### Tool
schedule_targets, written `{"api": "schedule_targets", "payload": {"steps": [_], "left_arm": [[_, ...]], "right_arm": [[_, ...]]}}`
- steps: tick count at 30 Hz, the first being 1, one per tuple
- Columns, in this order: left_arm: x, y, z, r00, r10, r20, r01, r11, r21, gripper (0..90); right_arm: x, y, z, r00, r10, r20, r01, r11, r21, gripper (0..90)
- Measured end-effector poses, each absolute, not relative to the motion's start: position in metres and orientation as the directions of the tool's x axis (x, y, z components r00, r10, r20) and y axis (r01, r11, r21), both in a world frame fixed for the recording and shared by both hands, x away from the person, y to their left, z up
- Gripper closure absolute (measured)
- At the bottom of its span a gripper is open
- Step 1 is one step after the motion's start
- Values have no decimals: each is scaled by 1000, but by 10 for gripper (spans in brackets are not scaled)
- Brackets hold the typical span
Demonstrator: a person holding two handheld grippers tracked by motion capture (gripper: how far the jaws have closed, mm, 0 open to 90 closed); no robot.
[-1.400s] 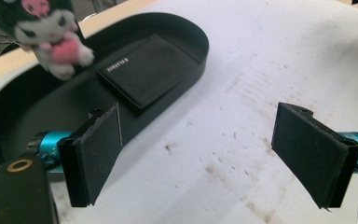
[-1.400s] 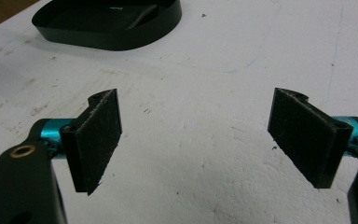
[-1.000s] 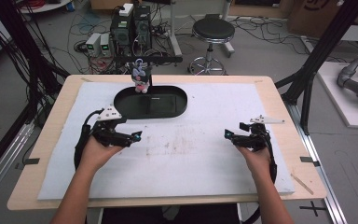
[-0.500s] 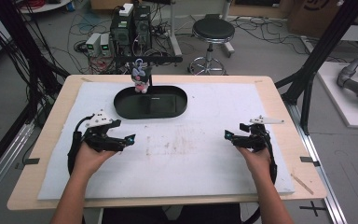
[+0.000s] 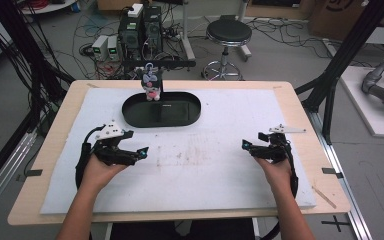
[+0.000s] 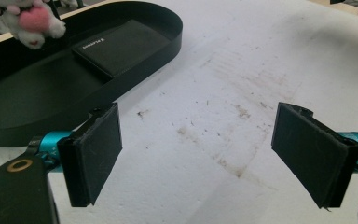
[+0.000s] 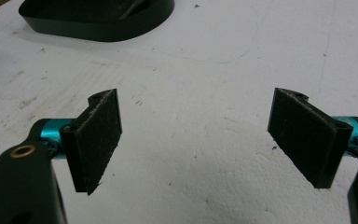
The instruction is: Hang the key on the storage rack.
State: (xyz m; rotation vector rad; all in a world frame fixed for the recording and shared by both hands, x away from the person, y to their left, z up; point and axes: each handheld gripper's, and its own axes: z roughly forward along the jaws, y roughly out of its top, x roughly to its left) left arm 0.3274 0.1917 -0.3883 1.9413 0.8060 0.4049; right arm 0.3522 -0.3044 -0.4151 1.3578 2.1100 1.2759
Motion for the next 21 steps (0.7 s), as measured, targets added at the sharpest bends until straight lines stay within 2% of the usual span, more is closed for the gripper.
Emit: {"api": "schedule_targets", "payload": {"steps": [21], "left_arm": [[330,195,-392,714,695,-81,387,-296,873,160]], "right_arm": [[354,-302,-418,-503,845,184,560,156,814,180]]}}
